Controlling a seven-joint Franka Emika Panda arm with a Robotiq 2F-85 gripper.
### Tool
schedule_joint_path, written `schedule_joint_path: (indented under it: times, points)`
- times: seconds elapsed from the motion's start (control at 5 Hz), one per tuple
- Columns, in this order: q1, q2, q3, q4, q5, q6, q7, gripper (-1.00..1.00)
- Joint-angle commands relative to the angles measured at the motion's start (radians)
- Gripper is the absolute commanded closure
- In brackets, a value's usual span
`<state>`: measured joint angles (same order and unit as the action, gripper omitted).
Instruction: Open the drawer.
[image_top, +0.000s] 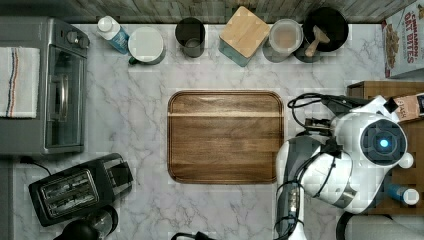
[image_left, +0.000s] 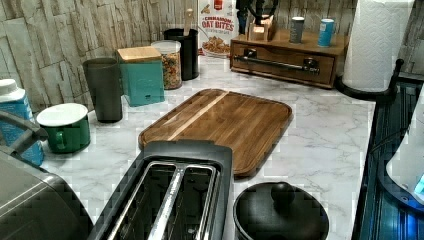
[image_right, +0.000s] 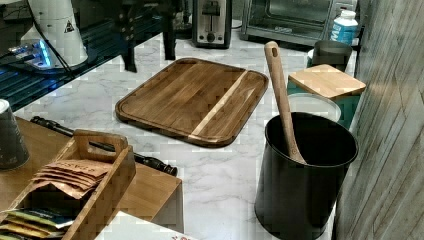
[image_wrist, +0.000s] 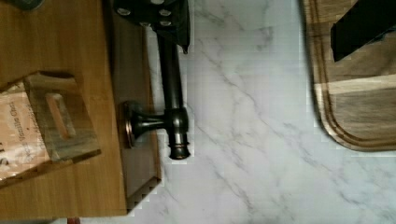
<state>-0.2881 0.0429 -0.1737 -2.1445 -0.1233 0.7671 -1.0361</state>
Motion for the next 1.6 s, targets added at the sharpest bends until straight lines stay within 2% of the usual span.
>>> schedule_joint_path:
  times: [0.2, 0.4, 0.8, 1.0, 1.2, 1.4, 1.6]
  points:
    - [-0.032, 0.073, -0.028, -0.033, -0.094, 0.089, 0.041, -1.0]
    - [-0.035, 0.099, -0.048, -0.045, -0.155, 0.147, 0.068, -1.0]
    - [-0.057, 0.156, -0.084, -0.041, -0.172, 0.192, 0.042, -1.0]
    - [-0.041, 0.134, -0.126, -0.104, -0.196, 0.265, 0.062, -1.0]
    - [-0.055, 0.163, -0.101, -0.076, -0.151, 0.206, 0.04, -1.0]
    - [-0.075, 0.185, -0.078, -0.12, -0.052, 0.301, -0.004, -1.0]
    - [-0.077, 0.184, -0.067, -0.153, -0.026, 0.344, -0.001, -1.0]
